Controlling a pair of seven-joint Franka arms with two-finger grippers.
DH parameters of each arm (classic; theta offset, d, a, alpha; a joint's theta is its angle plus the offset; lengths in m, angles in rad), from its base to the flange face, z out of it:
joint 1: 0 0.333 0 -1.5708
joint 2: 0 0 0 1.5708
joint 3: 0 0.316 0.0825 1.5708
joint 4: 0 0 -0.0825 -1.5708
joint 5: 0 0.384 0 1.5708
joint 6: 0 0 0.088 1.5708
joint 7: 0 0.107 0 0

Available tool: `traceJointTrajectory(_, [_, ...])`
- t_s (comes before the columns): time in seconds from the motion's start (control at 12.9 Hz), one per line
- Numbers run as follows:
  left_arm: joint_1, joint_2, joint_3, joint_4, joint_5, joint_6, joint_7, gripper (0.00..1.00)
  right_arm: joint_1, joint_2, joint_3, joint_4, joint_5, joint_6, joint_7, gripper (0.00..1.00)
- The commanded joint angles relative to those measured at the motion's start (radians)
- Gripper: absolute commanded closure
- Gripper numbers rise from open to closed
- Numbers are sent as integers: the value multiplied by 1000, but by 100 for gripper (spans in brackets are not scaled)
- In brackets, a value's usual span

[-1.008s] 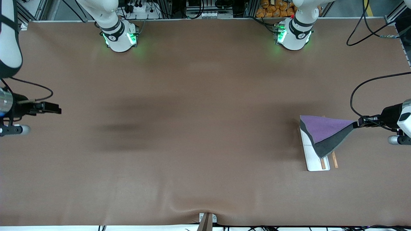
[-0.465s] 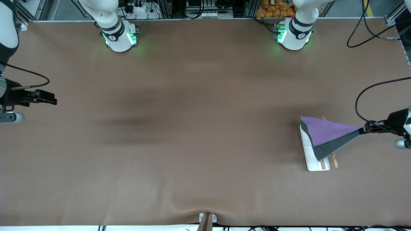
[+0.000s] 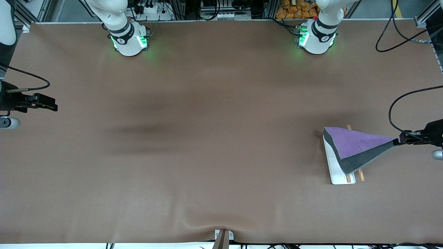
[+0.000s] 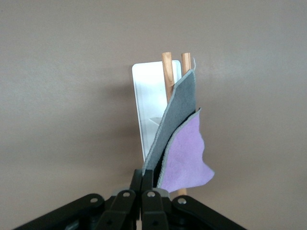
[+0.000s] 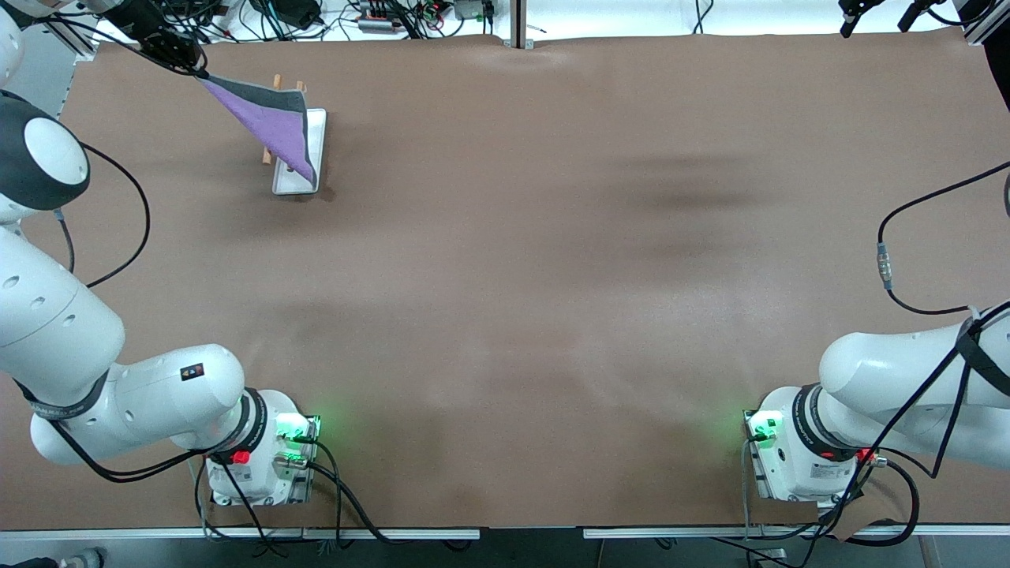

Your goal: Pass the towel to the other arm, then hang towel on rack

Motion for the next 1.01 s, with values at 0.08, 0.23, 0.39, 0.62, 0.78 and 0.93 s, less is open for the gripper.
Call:
traceJointTrajectory(0.08, [35,29,-8,26,10,5,60,100,70,-90,-114,-28,56,-22,11,0])
traceJointTrajectory(0.23, [39,36,-8,24,11,9,64,100,206,-117,-271,-30,64,-44,12,0])
traceJointTrajectory(0.39, [56,49,-8,24,11,12,86,100,265,-156,-369,-54,116,-49,12,0])
traceJointTrajectory(0.62, [80,50,-8,23,4,17,127,1,348,-199,-468,-85,124,-46,12,0])
traceJointTrajectory(0.78, [104,52,-8,24,-12,37,216,0,348,-199,-469,-85,133,-36,22,0])
traceJointTrajectory(0.93, [108,37,-8,26,-6,34,219,0,353,-199,-469,-84,141,-18,42,0])
